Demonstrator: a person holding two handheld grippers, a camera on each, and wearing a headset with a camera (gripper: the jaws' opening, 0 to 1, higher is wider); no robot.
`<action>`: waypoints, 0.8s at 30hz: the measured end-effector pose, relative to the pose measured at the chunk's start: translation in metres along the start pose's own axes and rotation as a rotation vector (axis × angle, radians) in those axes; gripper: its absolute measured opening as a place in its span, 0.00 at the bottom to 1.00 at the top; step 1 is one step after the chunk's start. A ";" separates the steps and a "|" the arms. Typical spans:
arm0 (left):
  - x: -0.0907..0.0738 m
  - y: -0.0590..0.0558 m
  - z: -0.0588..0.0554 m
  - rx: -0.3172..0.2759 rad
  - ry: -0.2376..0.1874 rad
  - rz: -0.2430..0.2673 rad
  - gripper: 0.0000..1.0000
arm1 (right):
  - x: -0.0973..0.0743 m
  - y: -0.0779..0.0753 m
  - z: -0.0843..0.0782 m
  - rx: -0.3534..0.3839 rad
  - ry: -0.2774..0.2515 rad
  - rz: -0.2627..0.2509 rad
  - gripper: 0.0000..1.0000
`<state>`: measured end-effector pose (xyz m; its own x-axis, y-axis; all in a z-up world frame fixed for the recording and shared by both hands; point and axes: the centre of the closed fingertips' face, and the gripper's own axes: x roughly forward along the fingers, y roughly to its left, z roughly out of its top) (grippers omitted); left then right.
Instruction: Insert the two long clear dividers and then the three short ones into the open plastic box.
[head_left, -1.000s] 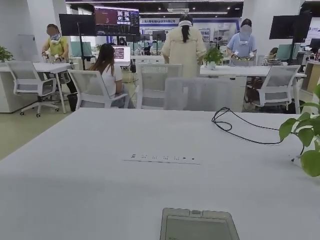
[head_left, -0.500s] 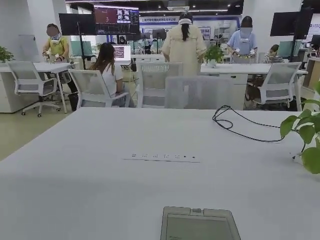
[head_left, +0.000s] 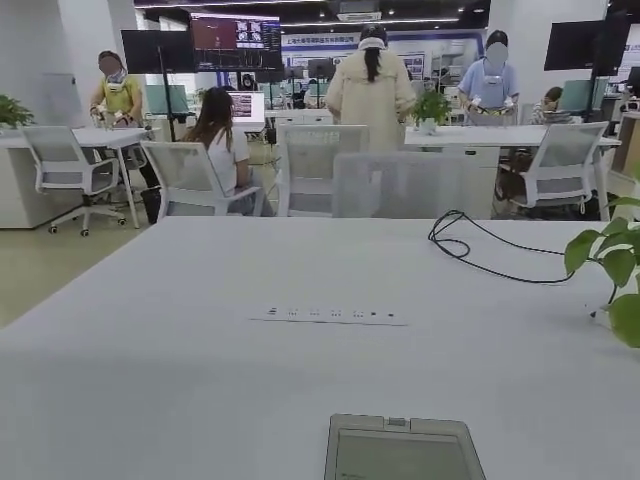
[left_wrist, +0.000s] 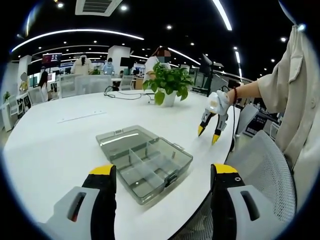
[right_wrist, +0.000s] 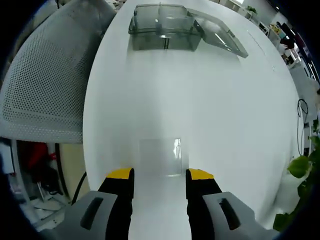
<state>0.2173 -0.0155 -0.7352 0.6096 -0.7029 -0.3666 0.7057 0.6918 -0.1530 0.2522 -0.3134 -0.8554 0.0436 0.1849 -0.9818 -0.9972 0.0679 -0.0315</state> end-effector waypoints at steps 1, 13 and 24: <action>0.000 0.000 0.000 0.000 0.000 0.002 0.78 | 0.000 0.000 0.000 0.001 -0.001 0.000 0.43; -0.001 0.001 -0.002 0.002 0.009 0.012 0.76 | 0.002 -0.001 0.001 0.027 -0.026 0.015 0.36; -0.004 0.005 -0.001 -0.015 0.000 0.022 0.74 | 0.001 -0.001 0.002 0.064 -0.045 0.000 0.32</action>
<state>0.2176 -0.0090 -0.7354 0.6246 -0.6877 -0.3700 0.6868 0.7093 -0.1589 0.2533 -0.3114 -0.8564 0.0477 0.2291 -0.9722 -0.9913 0.1304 -0.0179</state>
